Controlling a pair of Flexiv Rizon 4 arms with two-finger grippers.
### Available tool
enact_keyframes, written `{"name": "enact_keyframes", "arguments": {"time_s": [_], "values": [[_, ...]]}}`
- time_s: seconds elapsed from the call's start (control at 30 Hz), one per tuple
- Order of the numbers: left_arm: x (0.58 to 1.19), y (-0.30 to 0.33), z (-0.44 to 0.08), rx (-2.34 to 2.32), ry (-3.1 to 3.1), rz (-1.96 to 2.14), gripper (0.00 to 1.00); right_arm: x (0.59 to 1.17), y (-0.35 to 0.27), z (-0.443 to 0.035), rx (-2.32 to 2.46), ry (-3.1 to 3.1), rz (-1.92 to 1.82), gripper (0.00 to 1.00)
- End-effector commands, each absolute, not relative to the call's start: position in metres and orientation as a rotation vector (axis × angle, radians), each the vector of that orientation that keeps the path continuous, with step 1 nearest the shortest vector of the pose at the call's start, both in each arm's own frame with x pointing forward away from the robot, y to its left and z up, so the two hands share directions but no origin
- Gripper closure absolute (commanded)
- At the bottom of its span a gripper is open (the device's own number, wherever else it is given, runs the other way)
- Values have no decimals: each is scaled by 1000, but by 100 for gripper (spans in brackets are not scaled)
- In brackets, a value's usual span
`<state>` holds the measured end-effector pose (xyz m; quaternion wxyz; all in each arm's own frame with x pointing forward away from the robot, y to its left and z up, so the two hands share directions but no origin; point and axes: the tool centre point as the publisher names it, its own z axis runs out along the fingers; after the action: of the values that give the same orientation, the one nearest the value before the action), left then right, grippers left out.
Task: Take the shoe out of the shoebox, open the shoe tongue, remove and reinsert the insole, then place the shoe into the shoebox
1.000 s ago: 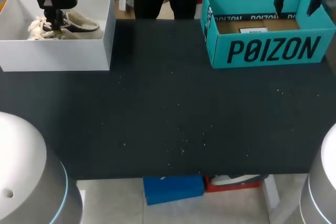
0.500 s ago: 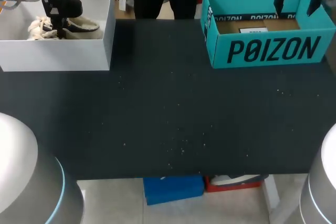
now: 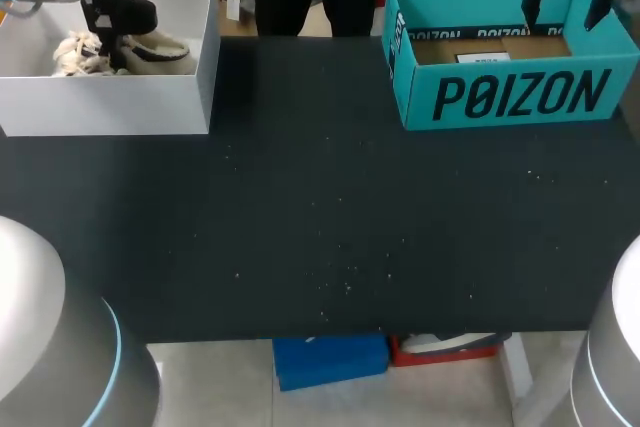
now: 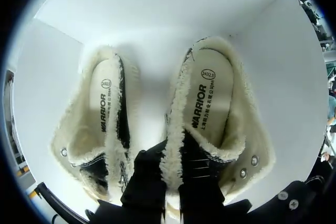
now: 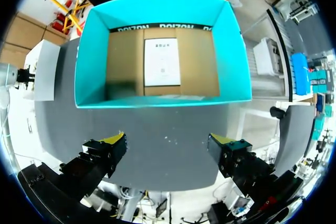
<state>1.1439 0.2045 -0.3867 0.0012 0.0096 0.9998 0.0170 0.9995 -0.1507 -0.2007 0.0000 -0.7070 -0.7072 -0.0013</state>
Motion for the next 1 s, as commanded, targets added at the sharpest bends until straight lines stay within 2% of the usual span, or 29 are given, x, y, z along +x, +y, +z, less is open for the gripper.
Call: {"name": "enact_keyframes", "arguments": {"time_s": [0.03,0.2,0.57,0.83,1.0], "values": [[1141,205,-363,48,3118,47,100,1000,-150,-200,-2221,-2222,-2,0],[1143,199,-319,42,3072,44,100,1000,-150,-200,-2221,-2222,-2,0],[1129,172,-187,-21,2930,30,100,1000,-150,-200,-2221,-2222,-2,0],[1076,126,-113,-92,2850,8,100,1000,-150,-200,-2221,-2222,-2,0],[1023,70,-93,-54,2855,-40,100,1000,-150,-200,-2221,-2222,-2,0]]}}
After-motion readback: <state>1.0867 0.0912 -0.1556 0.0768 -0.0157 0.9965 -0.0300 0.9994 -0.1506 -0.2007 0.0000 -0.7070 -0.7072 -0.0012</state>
